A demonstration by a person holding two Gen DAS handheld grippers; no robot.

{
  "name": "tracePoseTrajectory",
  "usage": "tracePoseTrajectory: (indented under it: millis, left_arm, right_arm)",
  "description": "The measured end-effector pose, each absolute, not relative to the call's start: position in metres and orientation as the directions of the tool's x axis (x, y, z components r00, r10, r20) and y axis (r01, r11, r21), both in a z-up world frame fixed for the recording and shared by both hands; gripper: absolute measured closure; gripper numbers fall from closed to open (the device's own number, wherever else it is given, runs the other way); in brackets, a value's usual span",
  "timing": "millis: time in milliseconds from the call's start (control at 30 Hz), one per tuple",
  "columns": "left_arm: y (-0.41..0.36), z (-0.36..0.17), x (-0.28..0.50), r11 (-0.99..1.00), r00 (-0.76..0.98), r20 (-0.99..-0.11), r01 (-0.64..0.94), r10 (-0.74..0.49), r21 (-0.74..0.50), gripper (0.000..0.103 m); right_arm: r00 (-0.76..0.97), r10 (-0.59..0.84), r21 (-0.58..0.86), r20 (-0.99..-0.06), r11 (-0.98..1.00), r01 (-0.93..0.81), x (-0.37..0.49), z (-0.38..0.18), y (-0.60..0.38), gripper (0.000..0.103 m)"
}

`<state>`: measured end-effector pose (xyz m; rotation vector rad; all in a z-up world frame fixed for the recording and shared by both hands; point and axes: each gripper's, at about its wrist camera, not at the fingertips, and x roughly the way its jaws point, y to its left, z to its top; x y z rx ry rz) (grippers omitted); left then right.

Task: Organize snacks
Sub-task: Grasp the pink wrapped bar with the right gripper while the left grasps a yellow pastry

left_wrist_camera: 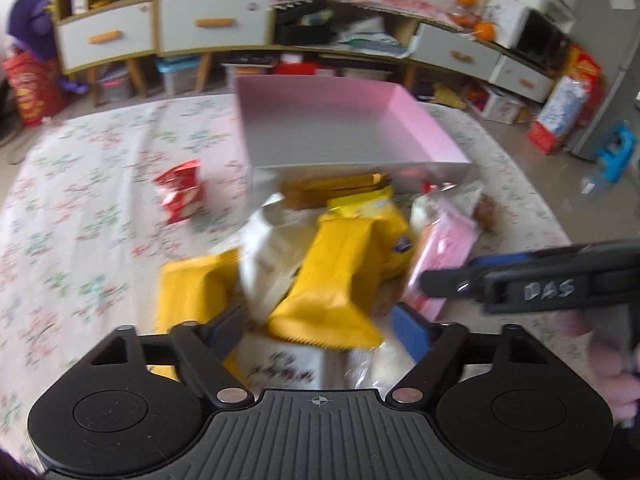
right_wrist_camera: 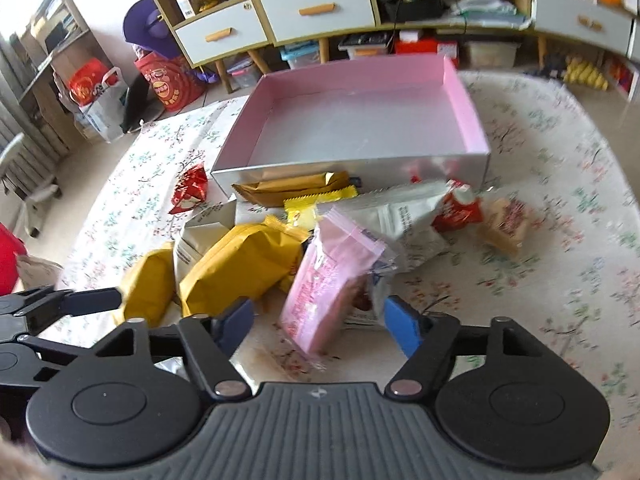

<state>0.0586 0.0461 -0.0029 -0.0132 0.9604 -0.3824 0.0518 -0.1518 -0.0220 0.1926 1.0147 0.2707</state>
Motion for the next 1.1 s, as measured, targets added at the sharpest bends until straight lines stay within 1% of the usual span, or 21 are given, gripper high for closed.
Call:
tracePoseTrajectory:
  millis: [33,100,133,167,300,400,567,600,667,767,833,1100]
  left_arm:
    - [0.044,-0.004,0.063,0.929,0.507,-0.795,0.322,-0.333,-0.184,0.041]
    - [0.041,-0.007,0.069,0.922,0.506,-0.790,0.339,-0.345,-0.186,0.047]
    - [0.040,-0.010,0.073,0.919,0.501,-0.790,0.342,-0.354,-0.195,0.053]
    - [0.040,-0.013,0.076,0.916,0.491,-0.792,0.343,-0.363,-0.207,0.055]
    - [0.041,-0.024,0.088,0.907,0.458,-0.799,0.342,-0.389,-0.245,0.055]
    - [0.043,-0.031,0.093,0.897,0.430,-0.799,0.328,-0.420,-0.295,0.055]
    - [0.042,-0.036,0.096,0.890,0.414,-0.799,0.330,-0.436,-0.315,0.055]
    - [0.042,-0.037,0.096,0.889,0.410,-0.799,0.329,-0.439,-0.320,0.055]
    - [0.042,-0.039,0.097,0.886,0.404,-0.799,0.324,-0.446,-0.332,0.055]
    - [0.042,-0.039,0.097,0.885,0.404,-0.797,0.322,-0.449,-0.336,0.056]
    - [0.042,-0.039,0.096,0.887,0.406,-0.798,0.324,-0.445,-0.330,0.058]
    - [0.033,-0.036,0.093,0.903,0.425,-0.811,0.332,-0.402,-0.273,0.061]
  right_arm:
    - [0.487,0.326,0.304,-0.810,0.944,-0.127,0.054,-0.025,-0.152,0.041]
    - [0.460,0.354,0.343,-0.814,0.933,-0.112,0.057,-0.031,-0.153,0.046]
    - [0.450,0.366,0.359,-0.814,0.927,-0.105,0.058,-0.033,-0.154,0.047]
    - [0.443,0.378,0.374,-0.813,0.922,-0.099,0.059,-0.035,-0.154,0.051]
    - [0.442,0.397,0.403,-0.804,0.911,-0.084,0.060,-0.036,-0.156,0.060]
    - [0.443,0.401,0.417,-0.802,0.906,-0.065,0.060,-0.036,-0.159,0.063]
    - [0.434,0.420,0.457,-0.797,0.889,-0.020,0.061,-0.042,-0.168,0.065]
    - [0.433,0.423,0.463,-0.796,0.886,-0.014,0.061,-0.042,-0.169,0.069]
    - [0.432,0.428,0.472,-0.794,0.881,-0.005,0.059,-0.042,-0.171,0.071]
    - [0.441,0.435,0.478,-0.786,0.878,-0.014,0.055,-0.038,-0.171,0.081]
    - [0.449,0.430,0.470,-0.783,0.882,-0.026,0.051,-0.033,-0.170,0.082]
    - [0.487,0.407,0.439,-0.773,0.897,-0.054,0.048,-0.020,-0.168,0.082]
